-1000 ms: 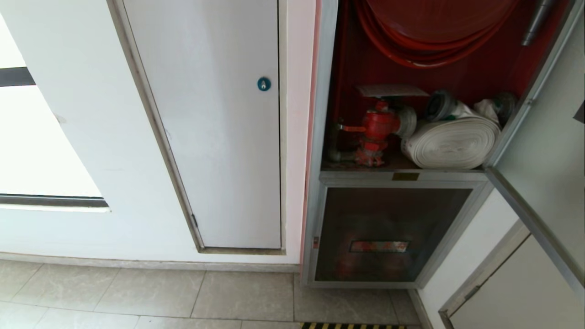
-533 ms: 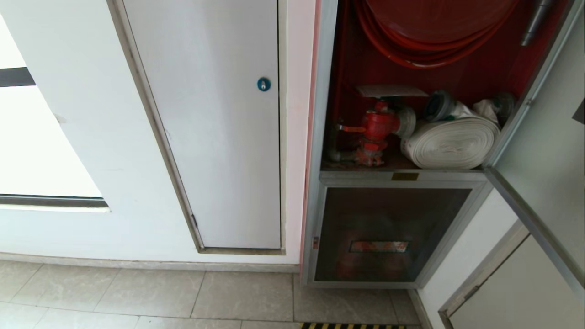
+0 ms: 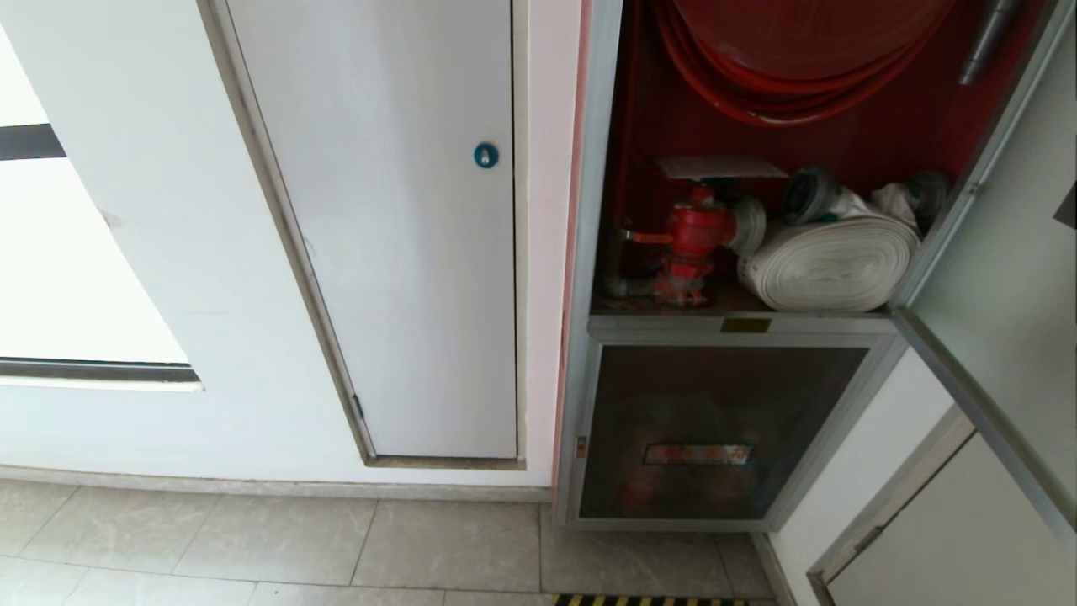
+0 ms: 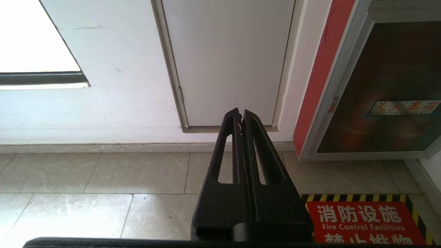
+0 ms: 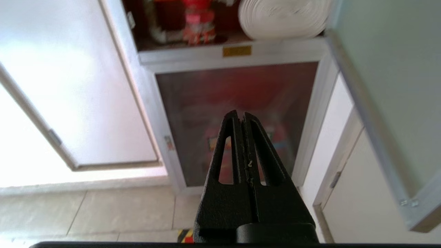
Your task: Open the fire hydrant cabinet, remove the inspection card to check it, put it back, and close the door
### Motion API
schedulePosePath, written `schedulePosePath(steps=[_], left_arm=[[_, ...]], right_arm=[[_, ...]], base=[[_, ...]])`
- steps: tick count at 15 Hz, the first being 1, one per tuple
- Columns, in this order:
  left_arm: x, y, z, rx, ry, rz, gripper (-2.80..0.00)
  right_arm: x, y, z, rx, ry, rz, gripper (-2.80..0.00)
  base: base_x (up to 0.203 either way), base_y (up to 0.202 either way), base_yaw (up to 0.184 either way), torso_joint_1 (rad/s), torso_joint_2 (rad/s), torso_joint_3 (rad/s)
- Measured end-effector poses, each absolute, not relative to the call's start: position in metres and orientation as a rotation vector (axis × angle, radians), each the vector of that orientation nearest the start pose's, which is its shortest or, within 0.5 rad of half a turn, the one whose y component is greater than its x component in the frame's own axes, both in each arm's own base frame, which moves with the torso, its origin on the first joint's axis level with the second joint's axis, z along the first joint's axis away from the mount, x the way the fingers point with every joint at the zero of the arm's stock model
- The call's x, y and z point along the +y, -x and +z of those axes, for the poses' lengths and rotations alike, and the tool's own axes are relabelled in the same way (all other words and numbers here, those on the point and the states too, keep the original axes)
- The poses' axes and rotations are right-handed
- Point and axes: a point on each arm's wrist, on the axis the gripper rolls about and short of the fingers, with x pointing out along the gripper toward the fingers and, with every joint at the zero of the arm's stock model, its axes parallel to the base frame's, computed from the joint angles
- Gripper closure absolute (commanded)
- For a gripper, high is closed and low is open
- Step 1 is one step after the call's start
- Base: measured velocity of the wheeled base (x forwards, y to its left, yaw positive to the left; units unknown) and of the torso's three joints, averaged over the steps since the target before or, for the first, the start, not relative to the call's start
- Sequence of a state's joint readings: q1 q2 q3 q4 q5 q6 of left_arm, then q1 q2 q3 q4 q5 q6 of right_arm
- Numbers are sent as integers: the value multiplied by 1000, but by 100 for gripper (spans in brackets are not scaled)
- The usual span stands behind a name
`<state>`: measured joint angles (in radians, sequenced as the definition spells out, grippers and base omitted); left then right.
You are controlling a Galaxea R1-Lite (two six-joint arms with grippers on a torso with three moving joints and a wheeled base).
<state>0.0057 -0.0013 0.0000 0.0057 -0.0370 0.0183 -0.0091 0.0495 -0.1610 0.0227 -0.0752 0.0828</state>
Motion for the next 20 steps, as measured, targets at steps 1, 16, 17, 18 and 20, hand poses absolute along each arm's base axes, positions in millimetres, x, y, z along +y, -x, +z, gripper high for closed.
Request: schedulePosePath(steps=[1,16,17,18,20], left_arm=[[-1,23,75,4,-18,-32,0],[-1,23,75,4,-19,-31,0],[-1,23,75,4,-18,-31,0],[-1,23,75,4,-18,-31,0],[-1,23,75,4,-18,-31,0]], right_arm=[[-2,34,131,-112,-87,-102,0],[-16,40,239,-204,-84,-933,0],[-15,40,240,-204,-81,-964,0],[-14,39,242,-204,-76,-998,0],[-11,42,252,-228,-77,-1063,0]], base=[[0,0,0,0,0,0],[0,0,0,0,0,0],[0,0,0,0,0,0],[0,0,0,0,0,0],[0,0,0,0,0,0]])
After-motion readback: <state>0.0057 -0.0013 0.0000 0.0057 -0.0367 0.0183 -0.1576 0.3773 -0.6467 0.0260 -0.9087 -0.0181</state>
